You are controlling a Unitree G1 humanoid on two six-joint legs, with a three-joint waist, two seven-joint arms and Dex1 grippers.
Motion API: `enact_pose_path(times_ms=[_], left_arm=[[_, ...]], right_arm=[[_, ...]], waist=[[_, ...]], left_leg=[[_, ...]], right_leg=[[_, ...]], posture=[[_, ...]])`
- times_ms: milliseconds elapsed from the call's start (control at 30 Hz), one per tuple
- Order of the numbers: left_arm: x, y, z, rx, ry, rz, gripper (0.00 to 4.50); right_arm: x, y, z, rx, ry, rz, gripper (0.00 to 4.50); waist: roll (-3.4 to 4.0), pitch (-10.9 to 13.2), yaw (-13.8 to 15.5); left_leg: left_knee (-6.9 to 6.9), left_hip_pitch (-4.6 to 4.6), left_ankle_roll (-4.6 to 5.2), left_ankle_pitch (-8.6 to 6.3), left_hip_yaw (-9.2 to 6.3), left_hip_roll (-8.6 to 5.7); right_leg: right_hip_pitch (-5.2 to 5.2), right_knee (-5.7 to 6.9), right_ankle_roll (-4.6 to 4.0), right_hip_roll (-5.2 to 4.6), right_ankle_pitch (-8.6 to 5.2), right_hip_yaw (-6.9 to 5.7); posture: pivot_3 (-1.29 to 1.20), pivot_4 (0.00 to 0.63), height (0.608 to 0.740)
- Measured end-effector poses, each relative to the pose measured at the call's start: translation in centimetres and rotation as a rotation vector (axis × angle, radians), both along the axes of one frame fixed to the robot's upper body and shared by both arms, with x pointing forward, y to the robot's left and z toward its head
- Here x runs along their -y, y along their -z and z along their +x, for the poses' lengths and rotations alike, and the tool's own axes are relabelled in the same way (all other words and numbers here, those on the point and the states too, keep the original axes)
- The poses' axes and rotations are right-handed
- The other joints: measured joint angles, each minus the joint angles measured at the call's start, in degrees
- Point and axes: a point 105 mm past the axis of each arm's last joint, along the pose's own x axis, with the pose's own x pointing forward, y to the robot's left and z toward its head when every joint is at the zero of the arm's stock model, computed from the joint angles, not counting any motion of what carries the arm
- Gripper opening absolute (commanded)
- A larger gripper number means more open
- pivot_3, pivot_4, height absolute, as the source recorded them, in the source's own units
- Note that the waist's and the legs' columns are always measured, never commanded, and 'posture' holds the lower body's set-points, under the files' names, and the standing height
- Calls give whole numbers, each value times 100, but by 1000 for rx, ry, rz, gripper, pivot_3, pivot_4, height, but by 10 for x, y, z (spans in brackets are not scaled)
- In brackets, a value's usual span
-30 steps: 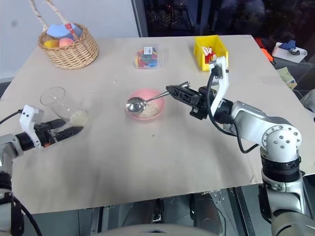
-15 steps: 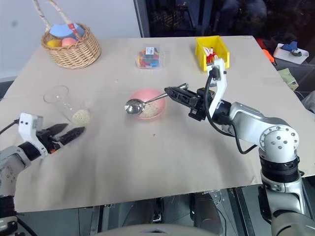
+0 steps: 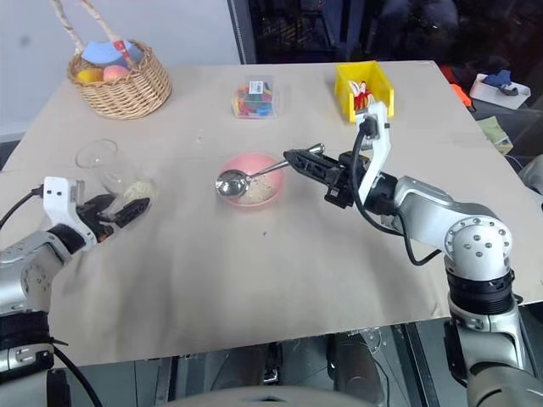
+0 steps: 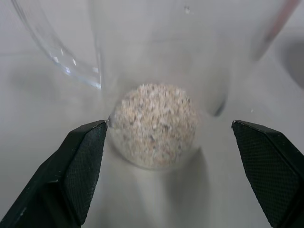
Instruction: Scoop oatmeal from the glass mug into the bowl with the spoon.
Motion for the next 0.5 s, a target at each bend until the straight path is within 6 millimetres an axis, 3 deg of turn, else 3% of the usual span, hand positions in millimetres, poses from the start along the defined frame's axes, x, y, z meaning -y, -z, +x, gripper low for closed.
enact_pose_path(times_ms=[233,367,500], left_arm=[[12,15,-18,-20,-4,-43,4396],[-13,12,-34,-22,-80,-54,4396],[-57,-22,-41,37,-174,0,4396]], right_arm=[[0,2,0,-3,0,0,0],[-1,2,0,0,-2,1,0],[-3,2,-1,5,-20,2,0]], waist=[[-1,0,-11],[-1,0,-4],[-1,-1,27]], left_leg=[[0,3,0,0,-16,3],[0,4,-2,1,-17,6],[0,4,-3,2,-17,2]], right_leg=[[0,2,0,-1,0,5],[0,4,-1,4,-1,0],[3,3,-2,0,-2,-4]], posture=[[0,150,740],[0,150,740],[0,150,740]])
